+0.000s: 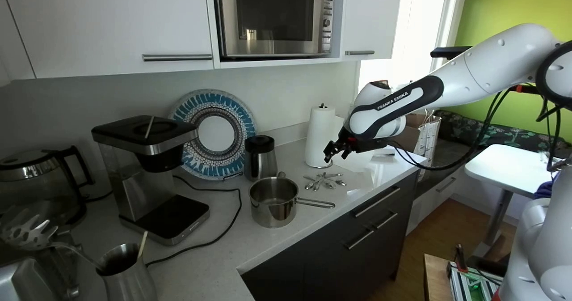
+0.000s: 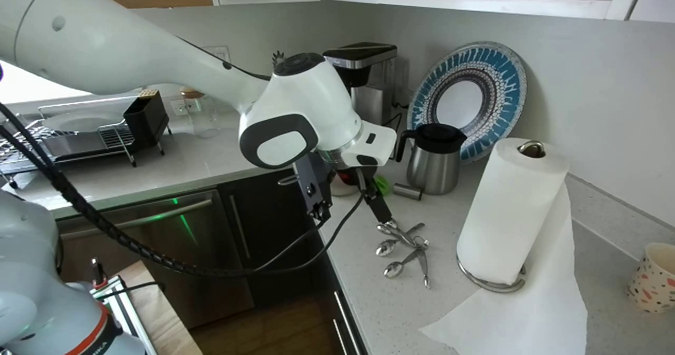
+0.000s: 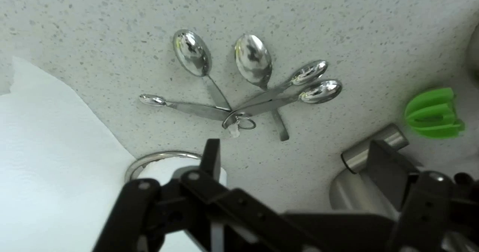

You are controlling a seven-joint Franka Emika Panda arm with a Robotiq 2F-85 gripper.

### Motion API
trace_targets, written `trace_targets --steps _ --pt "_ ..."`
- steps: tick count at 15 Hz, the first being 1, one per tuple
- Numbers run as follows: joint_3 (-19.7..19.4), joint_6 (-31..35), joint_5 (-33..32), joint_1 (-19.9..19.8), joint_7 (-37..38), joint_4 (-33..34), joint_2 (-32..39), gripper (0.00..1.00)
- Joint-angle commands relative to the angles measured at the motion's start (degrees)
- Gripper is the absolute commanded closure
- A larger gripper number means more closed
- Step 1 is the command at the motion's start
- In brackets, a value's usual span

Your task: Pick up the small silver object next to the pot and put it on the drip tray of the coffee machine

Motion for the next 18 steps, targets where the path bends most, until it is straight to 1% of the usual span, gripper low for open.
trace_targets --steps 1,3,5,6,8,9,10,11,13,16,17,18 --pt "1.7 -0.8 4.3 -1.8 8.9 9.1 10.2 0.00" --pt "2.3 -2.0 6.1 -2.0 14.5 14.7 15.2 0.00" --pt "2.7 -2.5 5.6 -1.2 22.7 19.3 19.8 0.00" --pt "2.8 -2.6 4.5 0.0 28.1 21.3 21.8 0.00" --pt "0.1 -4.2 4.7 4.7 36.8 24.9 24.8 0.00" --pt "0.1 -5.7 4.4 5.6 41.2 26.5 25.8 0.00" --pt "1.7 -9.1 3.9 5.4 45.2 27.9 26.1 0.00" --pt "2.8 -4.4 4.1 3.2 38.7 24.2 24.1 0.00" --pt "3.2 -7.1 3.8 4.5 43.4 26.7 25.4 0.00" --pt "3.2 -7.4 3.8 4.5 44.4 27.3 25.7 0.00" --pt "3.5 -6.3 5.5 4.2 45.6 27.8 26.6 0.00" --pt "4.4 -6.0 6.8 3.7 45.2 29.0 28.4 0.00"
